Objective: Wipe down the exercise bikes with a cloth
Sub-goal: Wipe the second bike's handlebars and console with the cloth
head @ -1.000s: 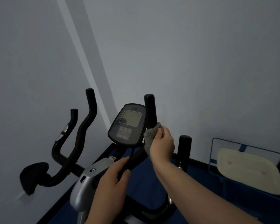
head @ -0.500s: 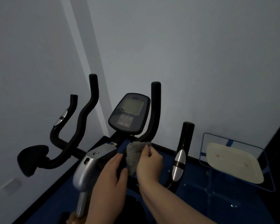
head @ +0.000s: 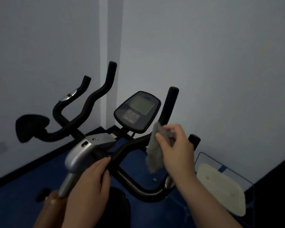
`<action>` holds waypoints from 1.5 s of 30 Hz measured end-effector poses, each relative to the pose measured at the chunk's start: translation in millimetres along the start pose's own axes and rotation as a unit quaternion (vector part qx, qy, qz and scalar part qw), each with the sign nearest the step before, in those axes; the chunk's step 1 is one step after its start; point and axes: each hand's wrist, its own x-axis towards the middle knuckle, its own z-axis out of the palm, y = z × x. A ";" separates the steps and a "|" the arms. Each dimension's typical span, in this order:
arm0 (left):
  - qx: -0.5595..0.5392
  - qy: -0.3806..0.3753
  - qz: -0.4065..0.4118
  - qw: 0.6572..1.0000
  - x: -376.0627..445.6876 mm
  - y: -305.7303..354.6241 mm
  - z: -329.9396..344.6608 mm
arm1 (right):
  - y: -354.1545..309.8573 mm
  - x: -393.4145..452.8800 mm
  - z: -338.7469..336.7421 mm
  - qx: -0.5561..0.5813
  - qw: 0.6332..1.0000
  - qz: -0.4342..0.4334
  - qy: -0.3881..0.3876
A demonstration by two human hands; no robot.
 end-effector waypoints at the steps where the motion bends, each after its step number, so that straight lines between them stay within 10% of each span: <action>1: 0.005 0.012 -0.007 1.000 -1.6 -1.1 0.8 | -1.9 11.3 -2.0 -0.061 0.997 -0.054 0.015; 6: -0.041 0.046 -0.036 0.997 -9.9 -11.9 5.4 | 6.6 33.0 16.7 -0.267 0.955 -0.126 0.000; 15: -0.167 0.106 -0.102 0.975 -21.5 -22.5 17.6 | 5.4 6.0 49.1 -0.181 0.977 -0.110 0.039; 25: -0.223 0.139 -0.103 0.959 -26.1 -25.4 21.8 | -7.0 -39.9 78.7 -0.054 0.961 -0.179 -0.204; 38: -0.141 0.218 -0.136 0.956 -30.2 -19.2 22.4 | -18.5 -34.0 74.6 -0.045 0.842 -0.185 -0.505; 45: -0.088 0.246 -0.143 0.955 -30.1 -20.8 26.5 | -29.3 12.9 45.6 -0.227 0.698 -0.276 -0.621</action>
